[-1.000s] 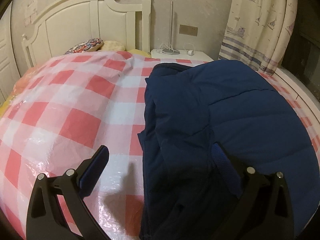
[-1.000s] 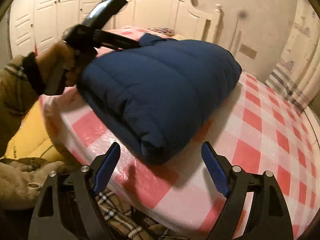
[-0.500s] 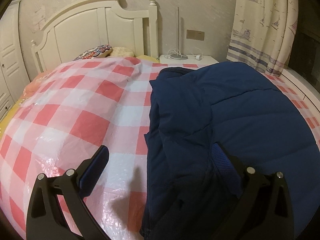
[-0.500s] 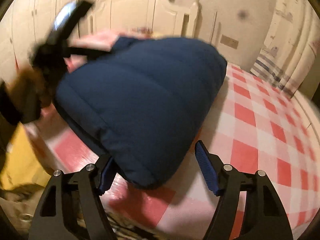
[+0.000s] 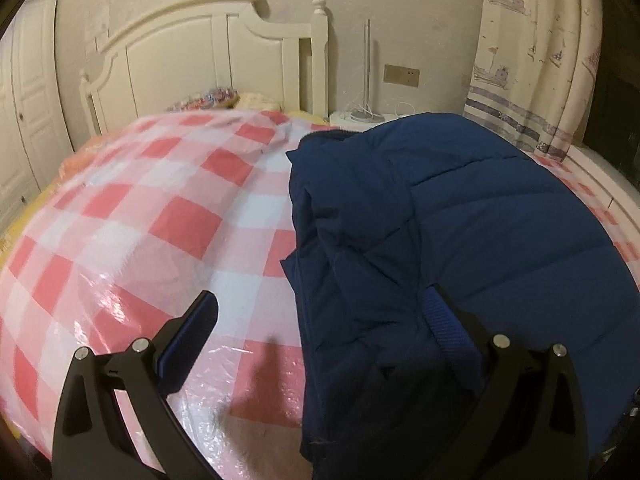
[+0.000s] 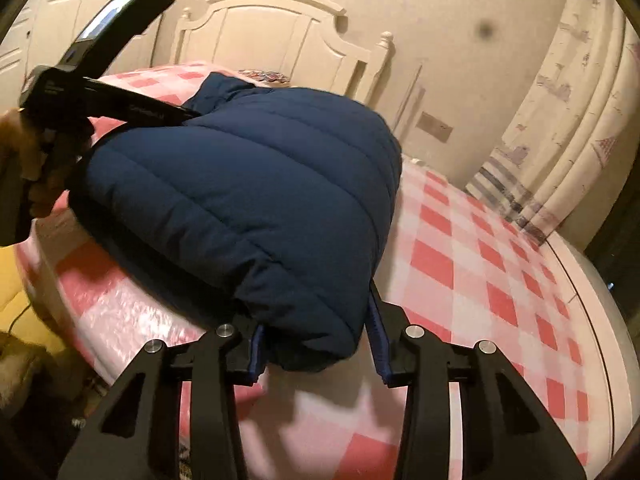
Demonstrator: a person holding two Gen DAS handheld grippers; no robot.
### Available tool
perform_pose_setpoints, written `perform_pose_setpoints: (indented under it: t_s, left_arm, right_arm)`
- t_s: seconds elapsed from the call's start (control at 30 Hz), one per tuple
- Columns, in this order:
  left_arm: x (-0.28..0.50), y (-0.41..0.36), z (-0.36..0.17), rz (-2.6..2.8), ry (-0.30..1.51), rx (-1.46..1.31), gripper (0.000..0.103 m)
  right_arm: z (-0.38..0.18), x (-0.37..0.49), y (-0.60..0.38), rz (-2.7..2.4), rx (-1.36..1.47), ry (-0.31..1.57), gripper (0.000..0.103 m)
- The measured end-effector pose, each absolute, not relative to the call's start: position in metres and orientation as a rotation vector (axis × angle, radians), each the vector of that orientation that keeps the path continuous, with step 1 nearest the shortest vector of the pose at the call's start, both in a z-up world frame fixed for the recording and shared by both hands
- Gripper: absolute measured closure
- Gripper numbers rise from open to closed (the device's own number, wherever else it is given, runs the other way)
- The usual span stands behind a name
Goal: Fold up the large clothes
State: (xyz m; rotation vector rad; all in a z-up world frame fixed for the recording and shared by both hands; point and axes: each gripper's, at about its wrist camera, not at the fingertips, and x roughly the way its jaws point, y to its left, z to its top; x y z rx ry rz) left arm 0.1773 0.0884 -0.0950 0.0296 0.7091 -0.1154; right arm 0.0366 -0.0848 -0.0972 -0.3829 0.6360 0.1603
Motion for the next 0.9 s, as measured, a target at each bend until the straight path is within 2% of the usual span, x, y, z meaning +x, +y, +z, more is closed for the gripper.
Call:
perform_pose_setpoints:
  t_s: [0.13, 0.33, 0.37, 0.4, 0.43, 0.57, 0.7, 0.8, 0.9]
  left_arm:
    - [0.179, 0.092, -0.097, -0.135, 0.716, 0.005, 0.002]
    - [0.178, 0.094, -0.096, -0.132, 0.725, 0.006, 0.002]
    - [0.179, 0.096, -0.095, -0.141, 0.733, -0.007, 0.002]
    - [0.179, 0.099, -0.095, -0.149, 0.74, -0.023, 0.002]
    - [0.18, 0.102, -0.096, -0.161, 0.753, -0.05, 0.002]
    - [0.186, 0.124, -0.104, -0.251, 0.853, -0.236, 0.002]
    - [0.197, 0.156, -0.125, -0.408, 0.978, -0.525, 0.002]
    - [0.2, 0.155, -0.125, -0.464, 0.994, -0.507, 0.002]
    - [0.207, 0.151, -0.127, -0.512, 1.005, -0.527, 0.002]
  right_arm:
    - [-0.07, 0.026, -0.098, 0.282, -0.285, 0.674, 0.064]
    - [-0.034, 0.011, -0.084, 0.354, -0.311, 0.568, 0.062]
    - [-0.027, 0.014, -0.091, 0.353, -0.278, 0.559, 0.053]
    - [-0.021, 0.02, -0.101, 0.341, -0.213, 0.552, 0.015]
    - [-0.018, 0.03, -0.114, 0.328, -0.163, 0.546, 0.004]
    - [-0.036, 0.09, -0.162, 0.359, 0.1, 0.693, 0.004]
    - [-0.081, 0.163, -0.191, 0.452, 0.39, 0.894, 0.004]
    - [-0.098, 0.198, -0.197, 0.538, 0.558, 0.97, 0.004]
    - [-0.109, 0.225, -0.182, 0.619, 0.589, 1.017, 0.004]
